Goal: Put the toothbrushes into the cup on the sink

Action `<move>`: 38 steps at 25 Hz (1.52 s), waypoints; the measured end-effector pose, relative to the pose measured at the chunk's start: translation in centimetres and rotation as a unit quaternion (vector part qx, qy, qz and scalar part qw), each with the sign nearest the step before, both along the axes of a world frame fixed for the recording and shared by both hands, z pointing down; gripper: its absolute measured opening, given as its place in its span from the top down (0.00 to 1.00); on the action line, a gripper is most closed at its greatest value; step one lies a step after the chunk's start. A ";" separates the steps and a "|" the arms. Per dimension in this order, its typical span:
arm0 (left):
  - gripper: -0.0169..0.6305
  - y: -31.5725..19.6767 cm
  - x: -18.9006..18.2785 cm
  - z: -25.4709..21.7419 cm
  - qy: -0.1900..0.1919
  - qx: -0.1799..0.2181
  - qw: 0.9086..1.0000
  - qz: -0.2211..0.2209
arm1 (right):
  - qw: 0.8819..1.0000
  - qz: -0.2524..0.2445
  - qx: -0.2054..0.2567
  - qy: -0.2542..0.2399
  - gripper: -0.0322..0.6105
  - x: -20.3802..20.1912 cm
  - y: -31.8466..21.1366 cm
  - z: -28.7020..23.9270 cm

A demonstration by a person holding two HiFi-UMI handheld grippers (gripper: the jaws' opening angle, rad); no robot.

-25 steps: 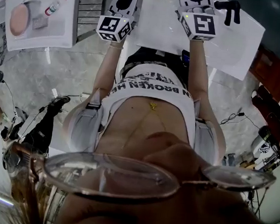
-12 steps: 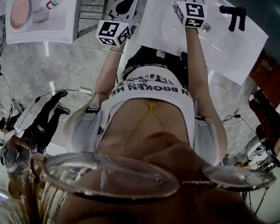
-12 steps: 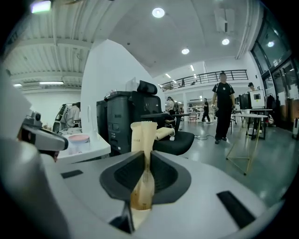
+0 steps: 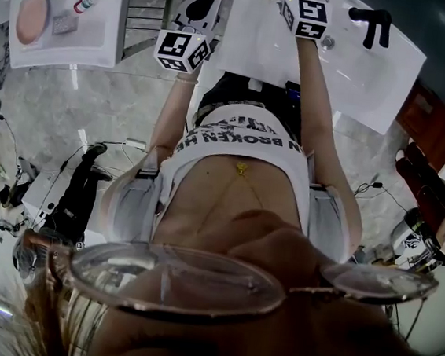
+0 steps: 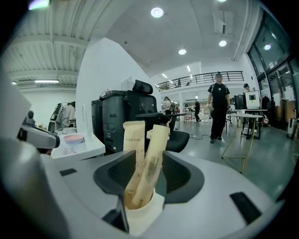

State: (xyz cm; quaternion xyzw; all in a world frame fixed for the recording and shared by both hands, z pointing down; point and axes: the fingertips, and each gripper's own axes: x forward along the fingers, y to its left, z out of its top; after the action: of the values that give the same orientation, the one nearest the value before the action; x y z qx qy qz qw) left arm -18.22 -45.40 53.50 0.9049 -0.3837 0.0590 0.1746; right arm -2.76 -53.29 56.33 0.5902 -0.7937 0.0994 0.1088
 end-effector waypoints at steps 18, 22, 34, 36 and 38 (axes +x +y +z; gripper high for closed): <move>0.95 0.9 2.6 -0.3 -0.018 0.001 1.000 0.017 | 1.000 -0.015 -0.004 0.007 0.87 1.0 4.1 -1.1; 0.95 1.0 4.4 -1.1 -0.018 0.013 0.999 0.034 | 0.999 -0.036 -0.001 0.006 0.90 0.6 6.2 -2.1; 0.95 4.4 12.2 -3.7 -0.015 0.041 0.994 0.099 | 0.999 -0.030 0.022 -0.011 0.90 2.6 13.1 -6.1; 0.95 5.2 13.1 -4.3 -0.015 0.046 0.993 0.105 | 0.999 -0.026 0.025 -0.016 0.90 3.1 14.0 -6.5; 0.95 6.1 14.1 -4.9 -0.017 0.051 0.992 0.112 | 0.999 -0.023 0.029 -0.020 0.90 3.5 15.1 -7.2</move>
State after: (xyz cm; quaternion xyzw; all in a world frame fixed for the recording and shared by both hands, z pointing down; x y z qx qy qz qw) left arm -4.08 -39.33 48.59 0.9486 -0.2859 0.0737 0.1139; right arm 0.78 -38.23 49.18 0.5726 -0.8117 0.0855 0.0776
